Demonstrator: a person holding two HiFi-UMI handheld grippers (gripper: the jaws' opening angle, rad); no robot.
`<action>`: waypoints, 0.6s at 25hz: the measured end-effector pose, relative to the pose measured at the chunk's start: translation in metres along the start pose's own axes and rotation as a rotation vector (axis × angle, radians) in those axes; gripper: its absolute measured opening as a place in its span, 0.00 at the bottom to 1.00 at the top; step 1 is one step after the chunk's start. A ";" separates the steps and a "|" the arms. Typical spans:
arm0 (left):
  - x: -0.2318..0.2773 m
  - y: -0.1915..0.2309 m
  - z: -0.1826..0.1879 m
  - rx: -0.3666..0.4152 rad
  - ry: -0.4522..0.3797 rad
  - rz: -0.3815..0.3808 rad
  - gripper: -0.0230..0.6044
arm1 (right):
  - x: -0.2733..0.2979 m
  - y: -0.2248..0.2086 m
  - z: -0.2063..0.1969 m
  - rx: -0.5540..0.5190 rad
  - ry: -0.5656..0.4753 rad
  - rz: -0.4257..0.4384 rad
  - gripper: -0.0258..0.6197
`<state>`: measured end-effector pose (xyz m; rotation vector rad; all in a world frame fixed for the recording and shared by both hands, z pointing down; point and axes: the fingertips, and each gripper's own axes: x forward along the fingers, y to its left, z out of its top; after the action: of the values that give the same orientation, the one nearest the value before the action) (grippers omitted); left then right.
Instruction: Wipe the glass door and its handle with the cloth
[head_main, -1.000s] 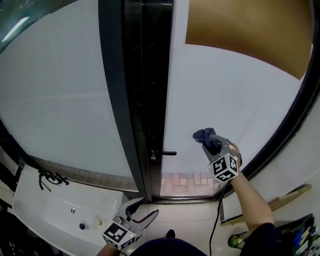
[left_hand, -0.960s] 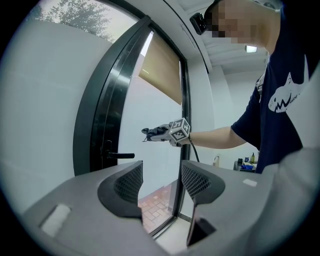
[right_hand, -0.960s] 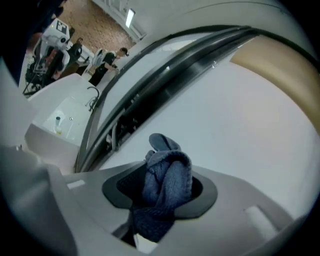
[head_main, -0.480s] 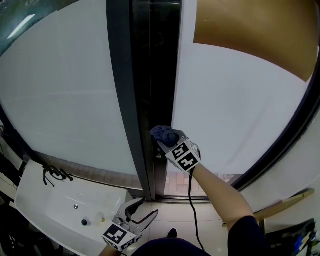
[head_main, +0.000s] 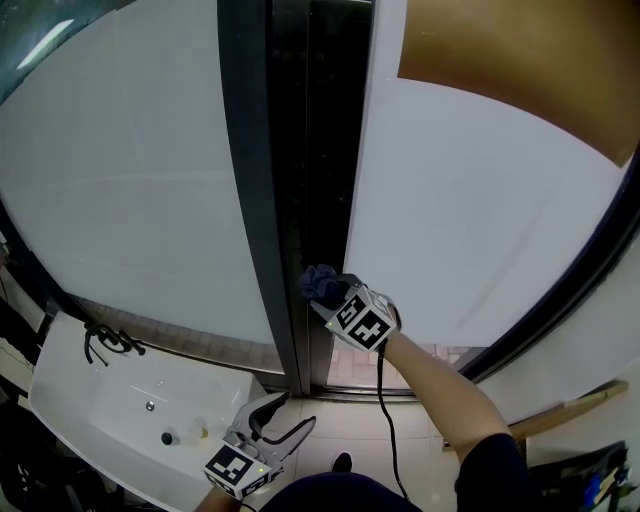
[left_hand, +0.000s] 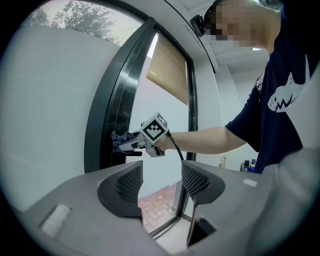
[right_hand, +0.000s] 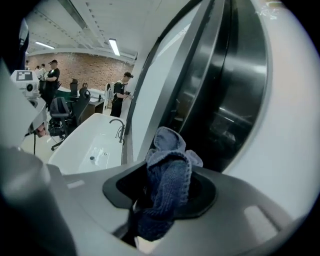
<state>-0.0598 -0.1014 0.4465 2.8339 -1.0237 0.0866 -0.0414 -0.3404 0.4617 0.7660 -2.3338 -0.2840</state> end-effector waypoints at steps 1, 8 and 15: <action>0.002 -0.001 0.000 0.002 -0.001 -0.007 0.42 | -0.003 0.002 -0.004 -0.033 0.015 0.001 0.30; 0.010 -0.005 0.001 0.010 0.008 -0.035 0.42 | -0.036 -0.006 -0.050 -0.152 0.107 -0.051 0.29; 0.013 -0.011 0.005 0.019 0.005 -0.055 0.42 | -0.067 -0.033 -0.085 -0.050 0.167 -0.082 0.29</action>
<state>-0.0434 -0.1020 0.4417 2.8749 -0.9481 0.0981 0.0694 -0.3273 0.4794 0.8300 -2.1348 -0.3015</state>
